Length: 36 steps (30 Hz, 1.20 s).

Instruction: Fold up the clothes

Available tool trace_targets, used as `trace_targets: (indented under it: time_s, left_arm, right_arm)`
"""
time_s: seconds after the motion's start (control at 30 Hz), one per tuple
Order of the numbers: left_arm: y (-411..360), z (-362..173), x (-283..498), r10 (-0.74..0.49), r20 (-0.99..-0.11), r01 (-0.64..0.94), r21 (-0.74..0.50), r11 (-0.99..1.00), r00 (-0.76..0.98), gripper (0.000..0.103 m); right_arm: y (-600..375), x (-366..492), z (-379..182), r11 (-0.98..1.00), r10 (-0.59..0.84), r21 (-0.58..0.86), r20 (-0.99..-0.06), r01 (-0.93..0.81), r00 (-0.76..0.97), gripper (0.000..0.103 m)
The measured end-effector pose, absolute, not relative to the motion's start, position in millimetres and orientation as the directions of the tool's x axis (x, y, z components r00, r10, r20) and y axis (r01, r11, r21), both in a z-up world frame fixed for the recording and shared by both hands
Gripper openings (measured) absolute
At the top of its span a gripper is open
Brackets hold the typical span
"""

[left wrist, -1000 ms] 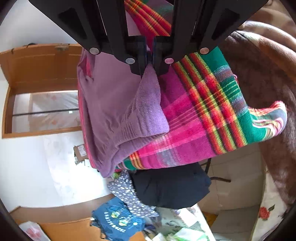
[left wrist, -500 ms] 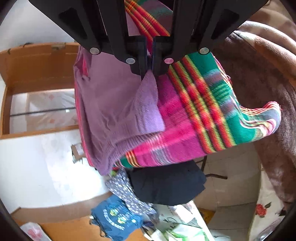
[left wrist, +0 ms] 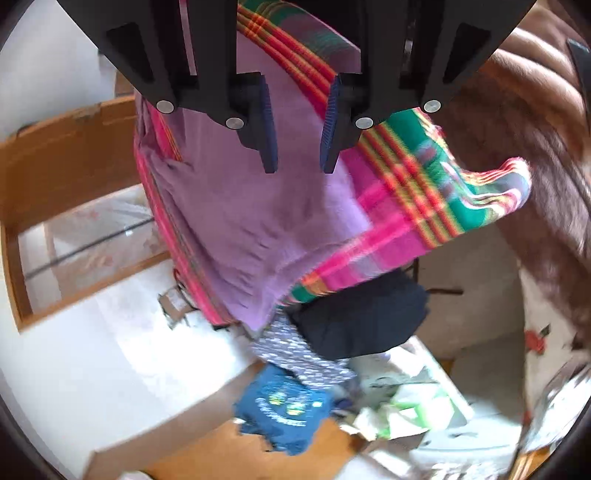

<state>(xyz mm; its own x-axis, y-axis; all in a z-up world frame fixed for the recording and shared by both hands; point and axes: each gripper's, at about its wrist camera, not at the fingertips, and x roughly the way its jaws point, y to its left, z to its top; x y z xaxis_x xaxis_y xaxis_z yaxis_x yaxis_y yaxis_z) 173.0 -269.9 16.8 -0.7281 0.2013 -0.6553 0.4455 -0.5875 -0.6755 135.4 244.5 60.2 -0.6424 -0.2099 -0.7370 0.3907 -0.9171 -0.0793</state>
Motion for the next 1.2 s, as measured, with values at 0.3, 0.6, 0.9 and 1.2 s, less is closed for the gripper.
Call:
trace_targets:
  time_s: [0.3,0.6,0.9,1.2]
  left_arm:
    - [-185.7,25.5,121.5,0.374,-0.663,0.248,-0.648,-0.720,-0.649,0.029]
    - [-59.9,21.4,82.2,0.536,-0.719,-0.066,-0.570,-0.819,-0.442,0.043]
    - [33.3,11.4,72.1,0.590,-0.752,-0.299,-0.513,-0.804,-0.295,0.043]
    - [59.2,-1.9,48.5,0.588,-0.767,-0.297,-0.517,-0.803,-0.257,0.043]
  right_arm:
    - [336.8,144.8,78.0,-0.984,-0.140,0.020,-0.700,0.176,-0.700,0.019]
    - [436.8,123.7,74.6,-0.953,-0.160,0.300,-0.639,-0.052,-0.752,0.028]
    - [471.7,72.7,62.8,-0.873,-0.251,0.482,-0.570,-0.071,-0.782,0.037]
    - [497.6,29.1,38.1,-0.780,-0.313,0.613,-0.558,-0.126,-0.769,0.037]
